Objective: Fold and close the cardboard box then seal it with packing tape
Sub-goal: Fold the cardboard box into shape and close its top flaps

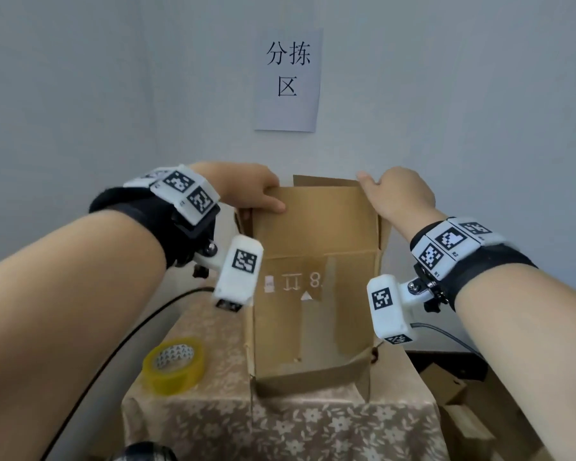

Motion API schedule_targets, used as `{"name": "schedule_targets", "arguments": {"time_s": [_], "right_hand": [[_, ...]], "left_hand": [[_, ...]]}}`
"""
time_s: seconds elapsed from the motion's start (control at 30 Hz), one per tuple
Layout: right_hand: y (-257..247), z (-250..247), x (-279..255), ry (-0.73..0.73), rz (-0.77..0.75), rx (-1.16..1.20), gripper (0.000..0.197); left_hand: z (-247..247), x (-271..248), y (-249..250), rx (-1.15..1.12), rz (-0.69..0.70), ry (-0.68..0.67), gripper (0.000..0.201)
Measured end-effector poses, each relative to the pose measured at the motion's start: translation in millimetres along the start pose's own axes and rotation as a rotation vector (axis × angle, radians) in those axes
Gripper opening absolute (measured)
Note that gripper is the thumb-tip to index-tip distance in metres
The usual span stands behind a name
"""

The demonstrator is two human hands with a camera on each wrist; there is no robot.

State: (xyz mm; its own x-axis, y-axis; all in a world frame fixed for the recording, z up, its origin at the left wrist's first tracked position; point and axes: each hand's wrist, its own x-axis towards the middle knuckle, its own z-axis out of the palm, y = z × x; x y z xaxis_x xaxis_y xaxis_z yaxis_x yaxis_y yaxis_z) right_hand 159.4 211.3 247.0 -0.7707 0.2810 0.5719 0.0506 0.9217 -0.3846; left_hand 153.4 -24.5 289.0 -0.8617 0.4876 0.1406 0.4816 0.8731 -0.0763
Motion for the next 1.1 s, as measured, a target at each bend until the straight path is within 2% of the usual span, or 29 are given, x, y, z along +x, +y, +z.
{"name": "schedule_targets", "arguments": {"time_s": [0.13,0.23,0.3,0.4,0.43,0.47,0.57,0.63,0.73,0.9,1.03,1.1], "right_hand": [[-16,11,-11,-0.039,-0.128,-0.243,0.053],[-23,16,-20,0.003,-0.183,-0.396,0.059],[-18,19,-24,0.094,-0.288,-0.499,0.058],[-11,25,-31,0.238,-0.656,-0.458,0.037],[-11,28,-35,0.193,-0.764,-0.456,0.029],[-11,32,-38,0.089,-0.817,-0.467,0.026],[-10,39,-50,-0.259,-0.717,-0.349,0.043],[0,47,-55,-0.398,-0.654,-0.188,0.045],[13,58,-62,-0.532,-0.612,-0.139,0.053],[14,65,-66,-0.486,-0.543,-0.031,0.03],[16,67,-67,-0.471,-0.53,0.041,0.031],[16,68,-66,-0.466,-0.541,0.021,0.031]], "left_hand": [[3,1,1,0.271,-0.167,-0.128,0.051],[16,7,7,0.291,-0.25,-0.031,0.065],[29,3,14,0.28,-0.277,0.091,0.076],[55,-5,32,0.277,-0.145,0.213,0.082],[65,-7,39,0.235,-0.081,0.222,0.082],[75,-7,44,0.194,-0.034,0.214,0.082],[99,-4,45,0.1,-0.032,0.147,0.081],[111,-2,40,0.068,-0.023,0.147,0.079],[118,-7,38,0.143,-0.014,0.104,0.069],[117,-9,45,0.143,0.007,0.117,0.052],[119,-9,43,0.032,0.055,0.113,0.047],[119,-12,44,0.059,0.065,0.118,0.046]]}}
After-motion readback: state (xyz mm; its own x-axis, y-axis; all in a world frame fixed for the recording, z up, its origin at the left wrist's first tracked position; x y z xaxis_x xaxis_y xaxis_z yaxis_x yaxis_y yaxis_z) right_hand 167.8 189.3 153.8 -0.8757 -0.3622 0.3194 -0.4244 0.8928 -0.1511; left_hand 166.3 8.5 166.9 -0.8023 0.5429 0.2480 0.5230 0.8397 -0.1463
